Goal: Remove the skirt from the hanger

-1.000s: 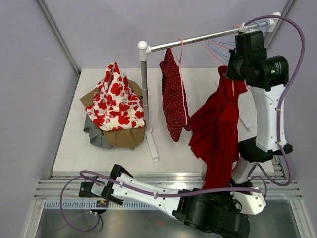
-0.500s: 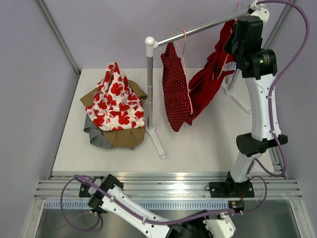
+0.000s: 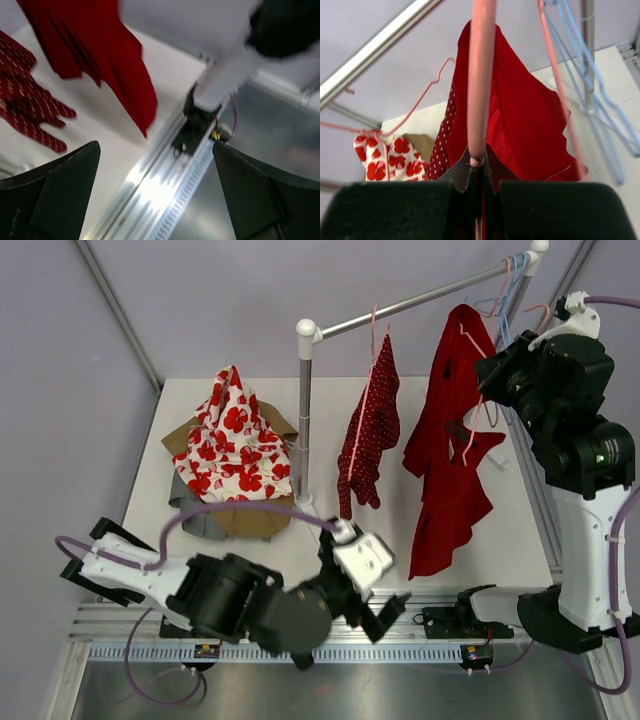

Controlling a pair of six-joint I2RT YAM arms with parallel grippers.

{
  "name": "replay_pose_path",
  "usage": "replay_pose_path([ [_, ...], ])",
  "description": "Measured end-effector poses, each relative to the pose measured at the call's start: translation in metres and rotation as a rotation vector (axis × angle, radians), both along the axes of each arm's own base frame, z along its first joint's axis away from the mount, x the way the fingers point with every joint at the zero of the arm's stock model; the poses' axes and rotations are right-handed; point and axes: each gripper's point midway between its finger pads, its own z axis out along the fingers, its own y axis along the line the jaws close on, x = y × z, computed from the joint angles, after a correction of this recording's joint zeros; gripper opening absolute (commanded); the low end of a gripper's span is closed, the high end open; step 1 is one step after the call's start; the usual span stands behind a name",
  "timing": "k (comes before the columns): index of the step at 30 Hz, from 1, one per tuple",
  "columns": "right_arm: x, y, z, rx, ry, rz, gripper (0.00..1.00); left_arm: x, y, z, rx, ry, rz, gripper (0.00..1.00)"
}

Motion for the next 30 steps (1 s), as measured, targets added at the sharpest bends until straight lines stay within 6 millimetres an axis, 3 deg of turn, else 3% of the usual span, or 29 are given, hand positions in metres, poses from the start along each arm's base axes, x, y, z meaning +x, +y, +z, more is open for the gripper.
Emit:
replay_pose_path([
  [3,-0.014,0.005,-0.011,0.023,0.007,0.043,0.00,0.046,0.000,0.051,-0.154,-0.021,0.053,0.99],
  [6,-0.021,0.011,-0.025,0.046,0.032,0.077,0.00,0.082,0.000,0.081,-0.252,-0.040,0.103,0.98],
  [12,-0.029,0.020,-0.040,0.085,0.057,0.120,0.00,0.141,-0.027,0.103,-0.353,-0.046,0.169,0.93],
  [15,-0.030,0.020,-0.036,0.097,0.040,0.123,0.00,0.155,-0.059,0.106,-0.376,-0.033,0.178,0.89],
  [19,-0.030,0.022,-0.028,0.109,0.008,0.128,0.00,0.164,-0.101,0.095,-0.372,0.008,0.180,0.88],
  [21,-0.028,0.022,-0.025,0.111,-0.007,0.128,0.00,0.166,-0.113,0.083,-0.350,0.040,0.188,0.88],
  [24,-0.027,0.021,-0.023,0.109,-0.017,0.124,0.00,0.167,-0.115,0.066,-0.321,0.092,0.208,0.88],
  [30,-0.023,0.018,-0.029,0.097,-0.015,0.106,0.00,0.164,-0.104,0.056,-0.357,0.201,0.241,0.82],
])
